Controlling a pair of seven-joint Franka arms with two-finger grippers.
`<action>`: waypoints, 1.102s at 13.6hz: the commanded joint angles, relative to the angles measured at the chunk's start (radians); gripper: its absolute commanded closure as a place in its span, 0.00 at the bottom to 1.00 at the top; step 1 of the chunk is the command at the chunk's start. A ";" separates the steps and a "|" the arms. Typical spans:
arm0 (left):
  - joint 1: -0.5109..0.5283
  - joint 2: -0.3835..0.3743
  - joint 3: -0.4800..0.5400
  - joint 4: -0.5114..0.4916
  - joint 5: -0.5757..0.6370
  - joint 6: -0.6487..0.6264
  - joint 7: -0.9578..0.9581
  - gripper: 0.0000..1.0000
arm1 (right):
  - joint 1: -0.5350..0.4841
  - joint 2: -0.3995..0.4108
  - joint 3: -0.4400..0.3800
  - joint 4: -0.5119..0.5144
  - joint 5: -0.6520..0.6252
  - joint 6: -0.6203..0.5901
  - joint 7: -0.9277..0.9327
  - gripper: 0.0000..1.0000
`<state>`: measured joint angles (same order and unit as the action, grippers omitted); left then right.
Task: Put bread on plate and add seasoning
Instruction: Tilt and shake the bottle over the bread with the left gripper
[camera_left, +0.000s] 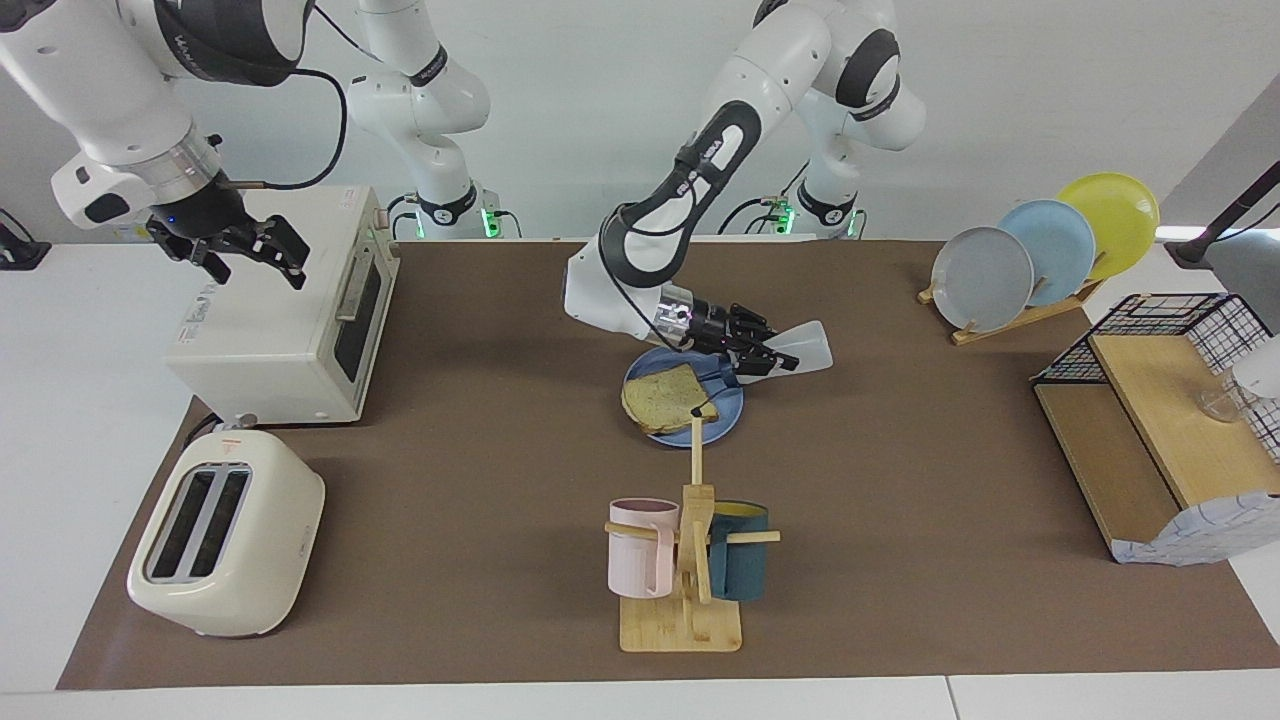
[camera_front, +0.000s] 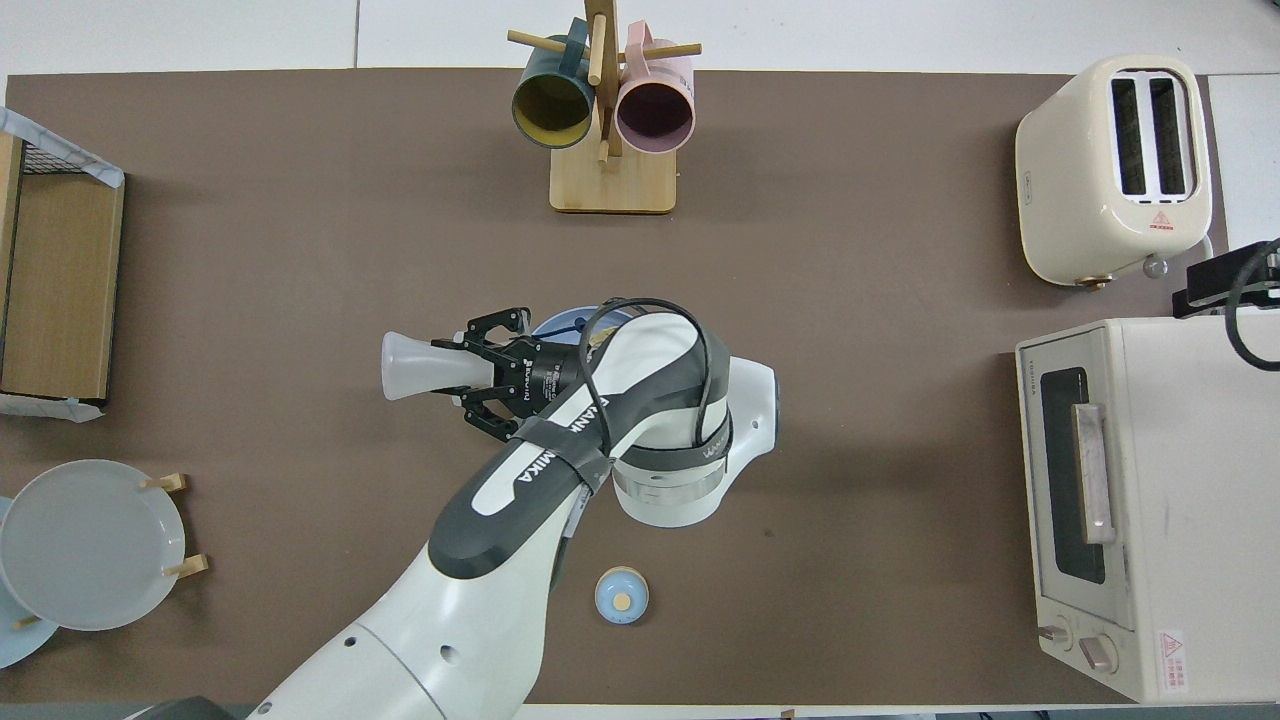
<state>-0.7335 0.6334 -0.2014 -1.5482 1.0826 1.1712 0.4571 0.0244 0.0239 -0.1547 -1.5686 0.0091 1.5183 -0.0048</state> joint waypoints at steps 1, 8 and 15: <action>-0.023 0.034 0.016 0.027 0.092 -0.035 0.009 1.00 | -0.018 -0.012 0.011 -0.007 -0.008 -0.001 -0.029 0.00; -0.086 0.023 0.017 -0.035 0.200 0.059 0.014 1.00 | -0.017 -0.019 0.012 -0.005 -0.001 0.008 -0.037 0.00; 0.022 0.023 0.020 -0.072 0.250 0.117 0.014 1.00 | -0.018 -0.024 0.012 -0.018 0.000 0.011 -0.029 0.00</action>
<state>-0.7081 0.6711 -0.1814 -1.6004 1.3114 1.2751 0.4613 0.0224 0.0159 -0.1504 -1.5675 0.0093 1.5182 -0.0091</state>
